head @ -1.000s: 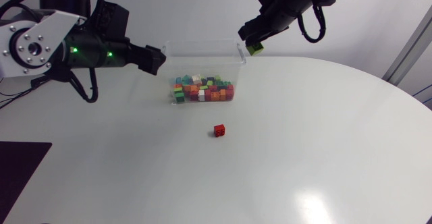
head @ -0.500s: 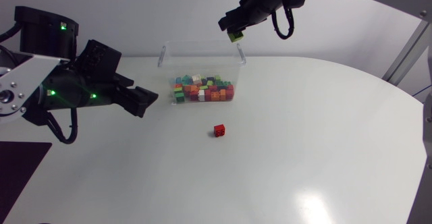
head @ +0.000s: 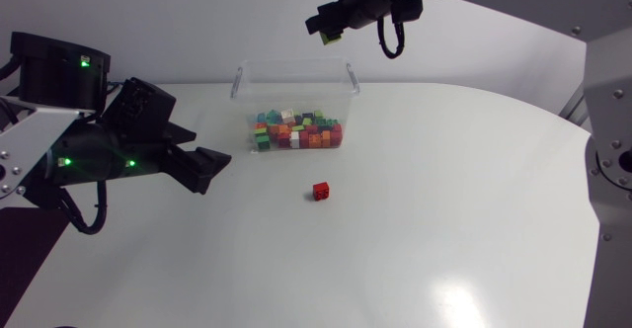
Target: Place the duplo bricks in the container
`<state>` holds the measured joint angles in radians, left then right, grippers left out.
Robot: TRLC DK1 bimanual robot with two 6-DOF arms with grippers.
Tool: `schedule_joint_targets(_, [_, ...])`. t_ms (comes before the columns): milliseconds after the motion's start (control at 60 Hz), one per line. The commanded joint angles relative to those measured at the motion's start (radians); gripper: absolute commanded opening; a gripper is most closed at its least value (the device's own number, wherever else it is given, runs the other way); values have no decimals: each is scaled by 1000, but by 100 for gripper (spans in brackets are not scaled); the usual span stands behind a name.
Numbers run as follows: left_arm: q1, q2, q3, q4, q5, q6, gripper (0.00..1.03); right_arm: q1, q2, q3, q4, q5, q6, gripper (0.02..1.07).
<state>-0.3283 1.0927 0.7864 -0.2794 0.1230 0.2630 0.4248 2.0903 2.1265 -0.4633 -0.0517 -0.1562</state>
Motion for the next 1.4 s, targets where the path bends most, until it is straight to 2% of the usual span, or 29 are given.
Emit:
schedule_joint_targets(0, [-9, -19, -33, -6, 4, 13, 95, 15, 40, 0, 52, 4, 26, 35])
schedule_joint_targets(150, [-29, -25, -45, -10, 4, 13, 95, 26, 68, 4, 141, 33, 32, 35])
schedule_joint_targets(333, [-48, -31, -58, -17, 4, 19, 95, 12, 149, 92, 157, 42, 40, 36])
schedule_joint_targets(400, [-52, -31, -61, -18, 4, 24, 95, 3, 168, 104, 167, 44, 38, 39])
schedule_joint_targets(417, [-55, -30, -62, -17, 4, 25, 95, 3, 172, 110, 166, 44, 38, 43])
schedule_joint_targets(450, [-58, -28, -64, -17, 4, 27, 95, -1, 185, 125, 153, 44, 38, 60])
schedule_joint_targets(500, [-74, -14, -65, -14, 4, 35, 95, -1, 186, 127, 143, 46, 38, 94])
schedule_joint_targets(533, [-83, -1, -65, -9, 4, 39, 95, -1, 178, 121, 140, 46, 38, 104])
schedule_joint_targets(683, [-110, 98, -47, 48, 4, 67, 95, -18, 76, 53, 132, 46, 37, 103])
schedule_joint_targets(783, [-135, 180, -27, 105, 6, 113, 95, -37, -64, -79, 137, 38, 29, 103])
schedule_joint_targets(883, [-143, 289, 34, 115, 24, 142, 95, -47, -207, -238, 153, 30, 17, 103])
schedule_joint_targets(1017, [-152, 389, 105, 108, 33, 182, 95, -52, -346, -407, 176, 30, 12, 103])
schedule_joint_targets(1133, [-158, 486, 201, 51, 46, 220, 95, -58, -484, -573, 218, 30, 12, 103])
schedule_joint_targets(1383, [-189, 625, 327, -35, 47, 275, 95, -86, -691, -801, 290, 70, 18, 103])
